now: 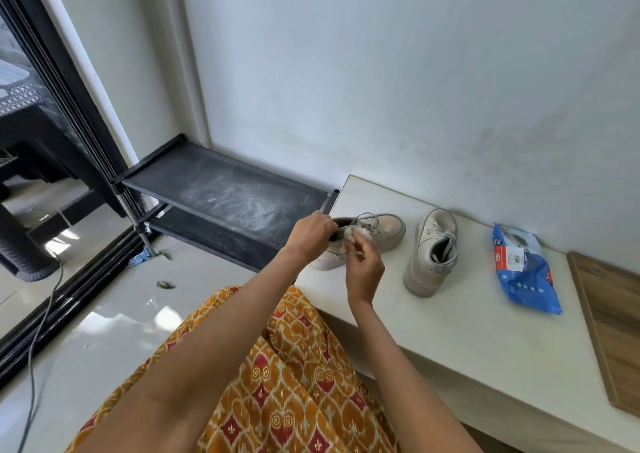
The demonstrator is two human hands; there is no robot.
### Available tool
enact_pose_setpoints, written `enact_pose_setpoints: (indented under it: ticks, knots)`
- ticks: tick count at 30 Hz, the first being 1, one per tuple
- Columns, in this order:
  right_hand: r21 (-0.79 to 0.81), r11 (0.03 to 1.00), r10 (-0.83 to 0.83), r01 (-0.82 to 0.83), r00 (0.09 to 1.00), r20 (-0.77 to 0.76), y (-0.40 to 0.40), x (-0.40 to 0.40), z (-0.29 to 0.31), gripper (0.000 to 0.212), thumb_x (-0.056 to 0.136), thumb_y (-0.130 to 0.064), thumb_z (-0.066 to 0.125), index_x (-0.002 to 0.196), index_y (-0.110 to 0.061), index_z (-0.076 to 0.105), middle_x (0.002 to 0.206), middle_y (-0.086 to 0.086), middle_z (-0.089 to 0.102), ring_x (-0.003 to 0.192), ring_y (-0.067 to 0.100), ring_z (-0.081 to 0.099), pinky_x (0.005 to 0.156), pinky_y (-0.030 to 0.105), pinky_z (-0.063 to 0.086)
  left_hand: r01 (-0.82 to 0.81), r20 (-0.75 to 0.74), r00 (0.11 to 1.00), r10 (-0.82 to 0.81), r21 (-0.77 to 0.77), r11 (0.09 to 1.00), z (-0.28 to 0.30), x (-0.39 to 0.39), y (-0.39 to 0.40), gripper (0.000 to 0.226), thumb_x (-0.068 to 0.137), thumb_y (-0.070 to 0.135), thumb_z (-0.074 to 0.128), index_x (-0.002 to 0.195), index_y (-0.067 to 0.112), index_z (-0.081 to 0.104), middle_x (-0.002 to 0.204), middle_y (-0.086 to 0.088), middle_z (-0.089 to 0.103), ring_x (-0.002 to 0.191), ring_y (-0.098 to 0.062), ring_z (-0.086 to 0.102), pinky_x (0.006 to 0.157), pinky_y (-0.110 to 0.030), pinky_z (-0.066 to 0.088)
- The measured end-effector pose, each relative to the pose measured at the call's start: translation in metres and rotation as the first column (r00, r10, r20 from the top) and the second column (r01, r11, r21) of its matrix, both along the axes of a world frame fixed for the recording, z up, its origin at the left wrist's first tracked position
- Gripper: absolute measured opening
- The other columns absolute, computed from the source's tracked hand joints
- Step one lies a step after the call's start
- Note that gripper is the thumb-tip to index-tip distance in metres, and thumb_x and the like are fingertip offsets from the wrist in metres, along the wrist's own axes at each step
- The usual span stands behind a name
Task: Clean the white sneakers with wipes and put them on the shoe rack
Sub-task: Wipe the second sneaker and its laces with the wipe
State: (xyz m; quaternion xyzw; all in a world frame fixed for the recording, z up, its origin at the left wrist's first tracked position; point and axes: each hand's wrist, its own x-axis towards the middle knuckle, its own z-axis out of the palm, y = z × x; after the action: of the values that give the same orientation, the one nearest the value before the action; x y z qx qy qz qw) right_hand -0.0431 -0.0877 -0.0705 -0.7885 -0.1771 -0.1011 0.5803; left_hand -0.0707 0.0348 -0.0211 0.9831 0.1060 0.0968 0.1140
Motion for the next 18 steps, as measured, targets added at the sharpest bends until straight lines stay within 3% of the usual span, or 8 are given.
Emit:
enact_pose_setpoints:
  ticks: [3,7,11,15,18]
  knots:
    - [0.029,0.999,-0.045,0.044,0.999,0.009,0.009,0.017,0.008,0.018,0.082,-0.007,0.069,0.099,-0.003,0.070,0.105,0.011,0.063,0.096,0.022,0.062,0.086,0.025,0.050,0.097,0.096,0.991,-0.098,0.017,0.995,-0.004,-0.016,0.005,0.021,0.093,0.016,0.054,0.111,0.007,0.063,0.097,-0.009,0.060,0.087,-0.025,0.055,0.058,-0.034,0.047]
    - [-0.066,0.994,-0.090,0.085,0.994,-0.066,0.001,0.019,-0.017,0.007,0.081,-0.004,0.068,0.086,-0.001,0.063,0.091,0.013,0.064,0.086,0.031,0.062,0.074,0.022,0.042,0.125,0.154,0.979,-0.134,0.072,0.990,-0.020,-0.033,0.002,0.013,0.075,0.007,0.075,0.085,0.007,0.068,0.087,-0.009,0.059,0.071,-0.025,0.057,0.039,-0.033,0.048]
    - [-0.238,0.971,-0.039,-0.019,0.971,-0.237,-0.021,0.010,-0.041,0.006,0.084,-0.003,0.063,0.089,-0.005,0.060,0.090,0.011,0.065,0.085,0.027,0.061,0.069,0.027,0.042,0.084,0.175,0.980,-0.094,0.064,0.994,-0.026,-0.033,-0.004,0.025,0.072,0.000,0.075,0.093,0.009,0.067,0.090,-0.008,0.056,0.071,-0.024,0.055,0.039,-0.035,0.048]
    - [-0.029,0.988,-0.157,0.155,0.963,-0.219,-0.013,0.008,-0.015,0.030,0.085,-0.008,0.065,0.113,-0.007,0.055,0.094,0.006,0.066,0.080,0.015,0.060,0.070,0.020,0.044,0.042,0.193,0.980,-0.051,0.050,0.998,-0.030,-0.036,-0.005,0.022,0.074,0.001,0.075,0.092,0.011,0.066,0.087,-0.005,0.054,0.066,-0.021,0.055,0.038,-0.032,0.047]
    - [0.147,0.960,-0.197,0.237,0.949,-0.246,0.008,0.006,0.001,0.025,0.085,-0.005,0.063,0.110,-0.005,0.062,0.096,0.001,0.065,0.085,0.011,0.060,0.074,0.010,0.046,0.020,0.217,0.976,-0.027,0.034,0.999,-0.031,-0.036,-0.007,0.016,0.074,0.004,0.075,0.082,0.011,0.063,0.078,-0.002,0.052,0.057,-0.020,0.051,0.035,-0.029,0.041]
